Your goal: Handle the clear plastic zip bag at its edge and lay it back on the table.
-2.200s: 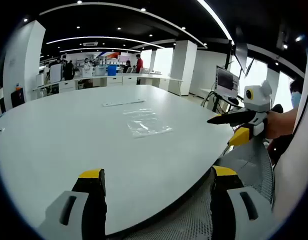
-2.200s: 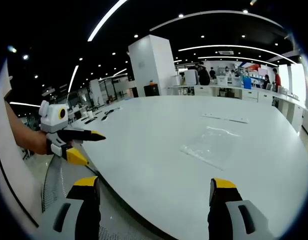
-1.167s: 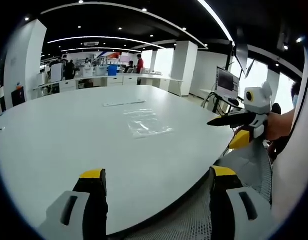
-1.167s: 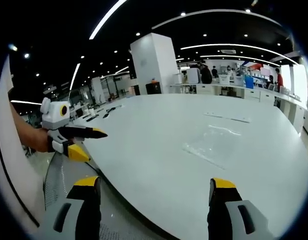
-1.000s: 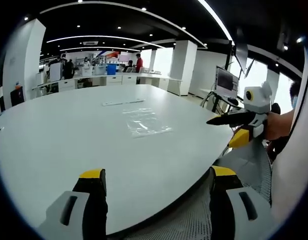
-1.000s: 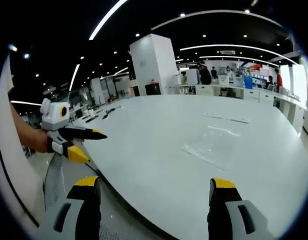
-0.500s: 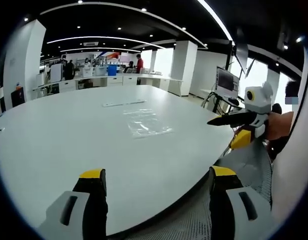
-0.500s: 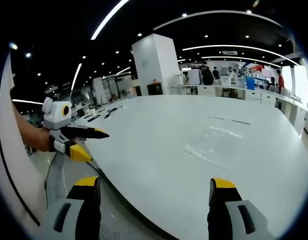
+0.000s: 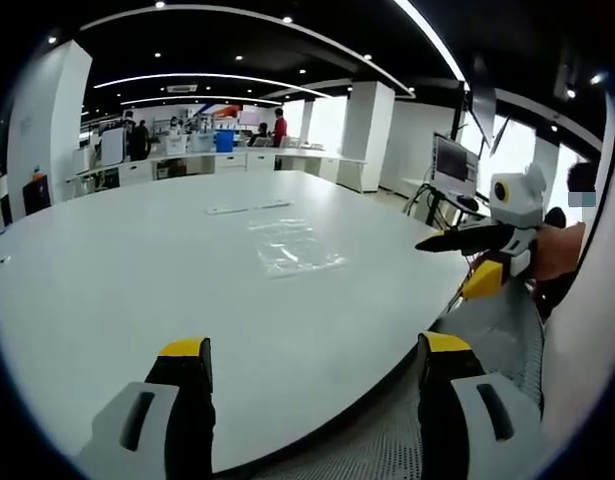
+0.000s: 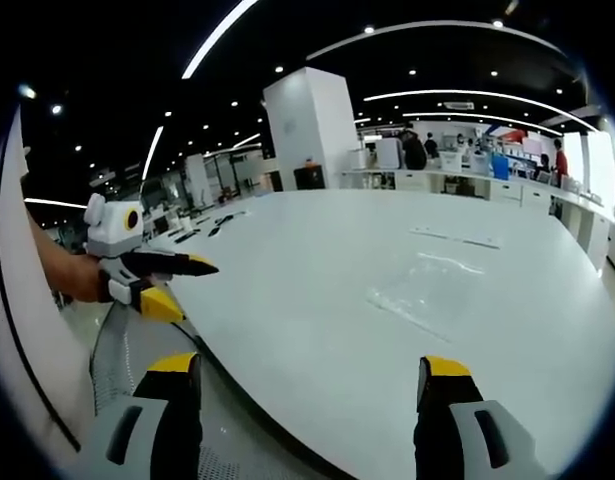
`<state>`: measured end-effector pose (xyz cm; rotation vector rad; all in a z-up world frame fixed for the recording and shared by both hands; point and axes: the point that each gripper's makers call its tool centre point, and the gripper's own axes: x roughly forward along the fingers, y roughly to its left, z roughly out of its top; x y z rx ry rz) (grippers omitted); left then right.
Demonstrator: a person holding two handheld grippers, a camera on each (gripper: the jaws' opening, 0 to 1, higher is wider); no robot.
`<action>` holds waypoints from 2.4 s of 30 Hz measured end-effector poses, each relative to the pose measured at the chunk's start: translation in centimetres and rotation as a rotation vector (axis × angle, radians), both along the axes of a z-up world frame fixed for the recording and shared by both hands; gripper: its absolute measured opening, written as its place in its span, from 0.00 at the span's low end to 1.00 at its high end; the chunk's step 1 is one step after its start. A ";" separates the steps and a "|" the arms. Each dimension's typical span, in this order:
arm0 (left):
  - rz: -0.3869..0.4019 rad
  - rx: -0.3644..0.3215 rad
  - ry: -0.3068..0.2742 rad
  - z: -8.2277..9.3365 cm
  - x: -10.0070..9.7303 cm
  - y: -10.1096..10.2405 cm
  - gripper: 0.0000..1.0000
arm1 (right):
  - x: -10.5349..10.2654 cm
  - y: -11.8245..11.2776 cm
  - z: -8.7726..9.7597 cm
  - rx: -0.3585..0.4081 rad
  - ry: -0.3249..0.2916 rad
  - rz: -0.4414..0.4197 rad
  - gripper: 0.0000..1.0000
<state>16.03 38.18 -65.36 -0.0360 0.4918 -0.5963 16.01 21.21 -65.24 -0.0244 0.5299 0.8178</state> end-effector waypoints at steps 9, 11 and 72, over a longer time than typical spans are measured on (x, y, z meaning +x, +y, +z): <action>0.007 -0.004 -0.008 0.3 0.1 0.0 0.83 | -0.1 0.2 -0.1 -0.005 0.004 0.012 0.89; 0.009 -0.005 -0.010 0.3 0.1 0.0 0.83 | -0.1 0.2 -0.2 -0.008 0.006 0.017 0.89; 0.029 -0.039 0.046 0.6 0.4 -0.2 0.82 | 1.8 -0.5 -1.0 -0.043 0.068 0.031 0.85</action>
